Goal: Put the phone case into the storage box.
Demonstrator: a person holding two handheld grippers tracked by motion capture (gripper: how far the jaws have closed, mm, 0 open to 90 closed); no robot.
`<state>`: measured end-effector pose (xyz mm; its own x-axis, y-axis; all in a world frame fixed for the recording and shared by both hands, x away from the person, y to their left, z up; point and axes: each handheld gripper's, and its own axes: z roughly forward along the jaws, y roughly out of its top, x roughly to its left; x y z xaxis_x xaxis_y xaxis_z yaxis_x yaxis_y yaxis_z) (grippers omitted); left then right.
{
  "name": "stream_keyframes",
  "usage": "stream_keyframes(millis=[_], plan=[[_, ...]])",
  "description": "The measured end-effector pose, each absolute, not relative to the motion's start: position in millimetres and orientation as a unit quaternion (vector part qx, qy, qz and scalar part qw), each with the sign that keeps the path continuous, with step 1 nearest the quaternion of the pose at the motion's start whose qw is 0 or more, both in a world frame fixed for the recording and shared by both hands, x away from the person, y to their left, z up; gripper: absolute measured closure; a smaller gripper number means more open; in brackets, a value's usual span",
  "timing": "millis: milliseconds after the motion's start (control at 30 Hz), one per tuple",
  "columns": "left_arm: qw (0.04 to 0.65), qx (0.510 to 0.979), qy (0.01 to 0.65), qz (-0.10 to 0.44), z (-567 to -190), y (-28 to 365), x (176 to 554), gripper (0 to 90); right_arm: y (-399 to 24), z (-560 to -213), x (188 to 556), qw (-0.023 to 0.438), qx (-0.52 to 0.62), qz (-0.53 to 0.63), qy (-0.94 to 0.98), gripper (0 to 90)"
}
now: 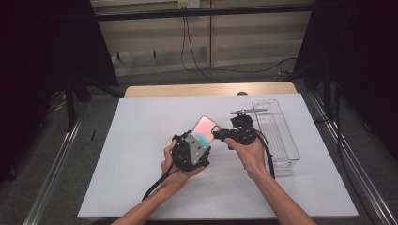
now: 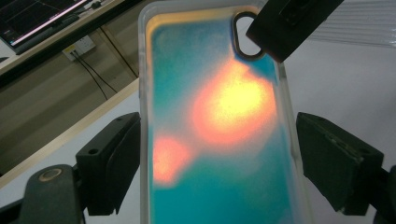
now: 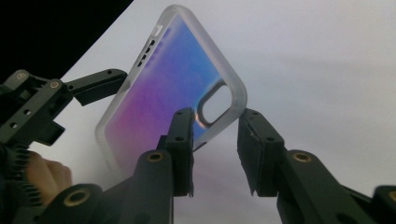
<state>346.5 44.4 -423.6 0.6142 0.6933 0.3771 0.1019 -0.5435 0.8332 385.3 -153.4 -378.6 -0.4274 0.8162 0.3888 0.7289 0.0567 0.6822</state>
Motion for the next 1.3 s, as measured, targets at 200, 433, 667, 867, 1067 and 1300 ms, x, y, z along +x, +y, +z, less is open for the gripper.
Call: stream_keyframes(millis=[200, 433, 667, 867, 1067, 1300], plan=[[0.407, 0.799, 0.254, 0.362, -424.3, 45.8, 347.7, 17.1, -148.8, -380.0, 386.2, 0.052, 0.537, 0.437, 0.720, 69.6], [0.406, 0.798, 0.255, 0.365, -426.9, 43.6, 345.3, 17.1, -146.8, -383.3, 387.2, 0.056, 0.542, 0.434, 0.718, 70.4], [0.405, 0.794, 0.260, 0.371, -427.6, 44.3, 346.6, 16.9, -147.0, -381.2, 386.2, 0.050, 0.548, 0.445, 0.707, 74.6], [0.405, 0.791, 0.267, 0.373, -427.4, 46.0, 348.5, 16.9, -146.0, -380.5, 385.5, 0.043, 0.551, 0.460, 0.695, 77.6], [0.407, 0.785, 0.270, 0.380, -424.8, 49.0, 349.7, 16.8, -145.4, -377.4, 385.2, 0.031, 0.546, 0.484, 0.684, 80.1], [0.413, 0.783, 0.282, 0.371, -424.6, 52.5, 355.1, 16.1, -140.7, -374.5, 383.3, 0.029, 0.537, 0.494, 0.683, 82.9]])
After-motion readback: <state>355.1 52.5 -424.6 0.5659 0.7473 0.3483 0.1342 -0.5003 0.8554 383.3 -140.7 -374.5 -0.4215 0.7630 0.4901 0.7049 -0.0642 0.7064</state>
